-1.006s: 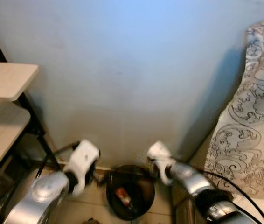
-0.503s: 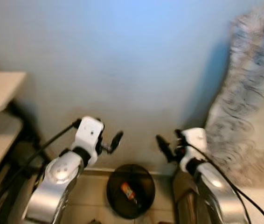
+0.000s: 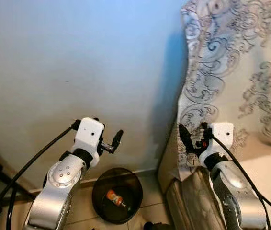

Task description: Clean up the room

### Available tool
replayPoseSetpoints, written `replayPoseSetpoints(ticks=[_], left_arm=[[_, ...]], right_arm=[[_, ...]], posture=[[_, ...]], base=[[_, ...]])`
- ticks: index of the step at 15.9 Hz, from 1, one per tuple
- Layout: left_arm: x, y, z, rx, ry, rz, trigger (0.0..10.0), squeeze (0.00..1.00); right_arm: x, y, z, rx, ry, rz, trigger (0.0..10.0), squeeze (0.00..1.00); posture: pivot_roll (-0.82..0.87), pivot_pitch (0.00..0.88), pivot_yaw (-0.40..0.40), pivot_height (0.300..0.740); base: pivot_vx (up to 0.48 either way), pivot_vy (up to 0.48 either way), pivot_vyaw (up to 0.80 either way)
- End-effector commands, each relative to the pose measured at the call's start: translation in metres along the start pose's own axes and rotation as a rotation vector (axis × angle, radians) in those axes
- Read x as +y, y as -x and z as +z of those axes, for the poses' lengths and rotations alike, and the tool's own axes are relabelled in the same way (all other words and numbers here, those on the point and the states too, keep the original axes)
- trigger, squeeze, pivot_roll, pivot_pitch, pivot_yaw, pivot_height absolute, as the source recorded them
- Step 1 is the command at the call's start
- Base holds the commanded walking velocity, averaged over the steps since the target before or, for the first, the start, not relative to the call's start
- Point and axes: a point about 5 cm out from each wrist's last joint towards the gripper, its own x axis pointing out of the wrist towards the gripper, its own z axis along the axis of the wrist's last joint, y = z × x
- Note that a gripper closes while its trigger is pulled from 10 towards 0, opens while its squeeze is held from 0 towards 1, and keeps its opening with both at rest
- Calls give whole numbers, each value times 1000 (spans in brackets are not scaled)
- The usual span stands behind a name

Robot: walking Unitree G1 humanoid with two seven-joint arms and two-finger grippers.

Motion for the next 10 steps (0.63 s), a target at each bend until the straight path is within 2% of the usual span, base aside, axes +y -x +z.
replayPoseSetpoints(ticks=[1, 2, 7, 10], left_arm=[[1, 2, 2, -10, -9, 12, 10000, 0], [2, 4, 1, -4, 2, 21, 10000, 0], [7, 6, -2, 3, 6, 56, 10000, 0], [6, 6, -2, 3, 13, 58, 10000, 0]], right_arm=[[1, 0, 1, 9, 14, 6, 10000, 0], [2, 0, -3, 40, 59, -3, 10000, 0], [14, 5, -15, 135, -19, 34, 10000, 0], [13, 5, -16, 154, -64, 30, 10000, 0]], posture=[[14, 0, -11, 740], [16, 0, -9, 740], [24, 0, -12, 740], [21, 0, -14, 740]], base=[[0, 0, -756], [0, 0, -763], [0, 0, -779], [0, 0, 0]])
